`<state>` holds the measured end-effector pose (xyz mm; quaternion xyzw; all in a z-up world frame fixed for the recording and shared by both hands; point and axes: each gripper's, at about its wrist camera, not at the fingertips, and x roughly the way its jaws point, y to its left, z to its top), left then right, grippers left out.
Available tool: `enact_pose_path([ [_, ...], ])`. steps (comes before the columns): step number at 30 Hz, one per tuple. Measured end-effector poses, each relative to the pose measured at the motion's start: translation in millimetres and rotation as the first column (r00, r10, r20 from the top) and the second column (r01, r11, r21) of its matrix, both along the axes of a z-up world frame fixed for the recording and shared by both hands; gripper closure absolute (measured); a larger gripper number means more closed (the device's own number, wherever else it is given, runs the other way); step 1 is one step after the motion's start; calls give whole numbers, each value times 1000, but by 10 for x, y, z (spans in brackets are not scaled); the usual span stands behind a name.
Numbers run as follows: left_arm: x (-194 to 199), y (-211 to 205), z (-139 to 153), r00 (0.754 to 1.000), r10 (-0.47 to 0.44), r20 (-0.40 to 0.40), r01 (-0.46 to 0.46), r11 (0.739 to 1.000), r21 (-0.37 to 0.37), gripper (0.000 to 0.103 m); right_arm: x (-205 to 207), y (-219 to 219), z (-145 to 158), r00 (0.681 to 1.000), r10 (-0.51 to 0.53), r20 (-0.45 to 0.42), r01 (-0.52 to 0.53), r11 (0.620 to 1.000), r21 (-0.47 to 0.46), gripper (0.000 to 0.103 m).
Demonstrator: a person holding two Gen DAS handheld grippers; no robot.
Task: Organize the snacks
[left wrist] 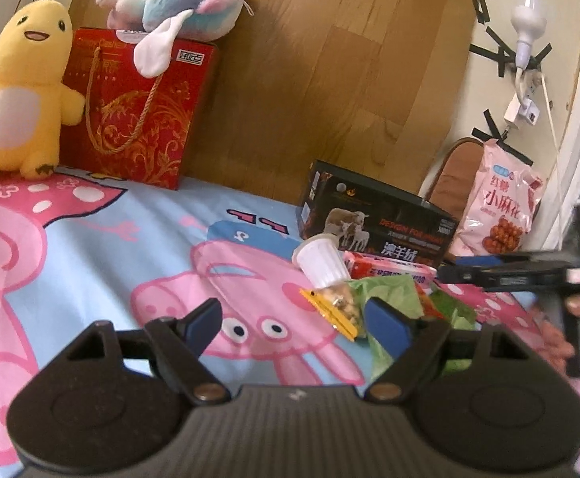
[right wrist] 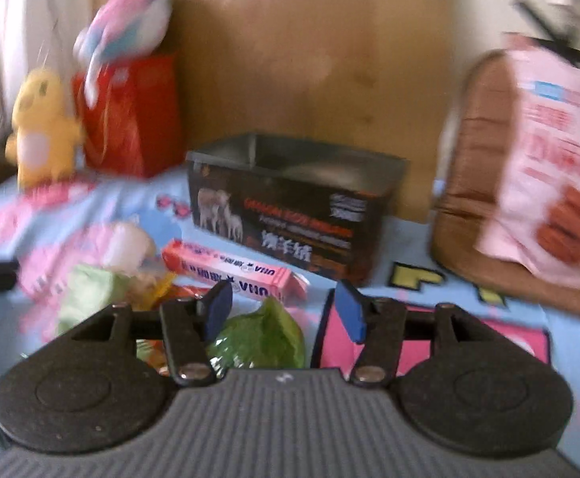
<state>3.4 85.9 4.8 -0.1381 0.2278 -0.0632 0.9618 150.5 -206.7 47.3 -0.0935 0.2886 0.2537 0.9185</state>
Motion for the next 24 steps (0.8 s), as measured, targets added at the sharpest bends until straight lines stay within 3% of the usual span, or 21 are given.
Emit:
enact_pose_path([
  [3, 14, 18, -4, 1000, 16, -9, -16, 1000, -5, 22, 362, 246, -184, 994, 103, -22, -105, 988, -110, 31],
  [6, 21, 31, -7, 999, 37, -16, -37, 999, -5, 22, 486, 371, -291, 984, 176, -29, -179, 969, -172, 32],
  [7, 25, 33, -7, 999, 40, -17, -41, 999, -3, 22, 506, 388, -316, 978, 203, -52, -209, 964, -166, 37],
  [9, 31, 28, -9, 999, 48, -22, -48, 999, 1, 22, 490, 364, -281, 973, 220, -73, -228, 963, -142, 72],
  [11, 40, 27, -11, 998, 50, -27, -50, 999, 4, 22, 380, 287, -244, 970, 233, -66, -240, 962, -129, 79],
  [16, 32, 20, -8, 998, 55, -22, -54, 998, 12, 17, 80, -167, -61, 993, 118, -31, -118, 993, -27, 84],
  [17, 25, 23, -7, 998, 58, -18, -57, 998, 11, 13, -26, -267, -5, 996, 88, -27, -88, 996, -1, 97],
  [18, 20, 28, -4, 998, 61, -14, -61, 998, 11, 11, -26, -267, -5, 996, 88, -27, -88, 996, -1, 101],
  [21, 20, 22, 0, 999, 50, -14, -50, 999, 12, 10, -630, -679, 131, 999, -18, -31, 19, 999, 27, 101],
  [24, 37, 15, -1, 999, 42, -25, -41, 999, 19, 10, -1030, -877, 67, 996, -80, -26, 80, 997, -9, 97],
])
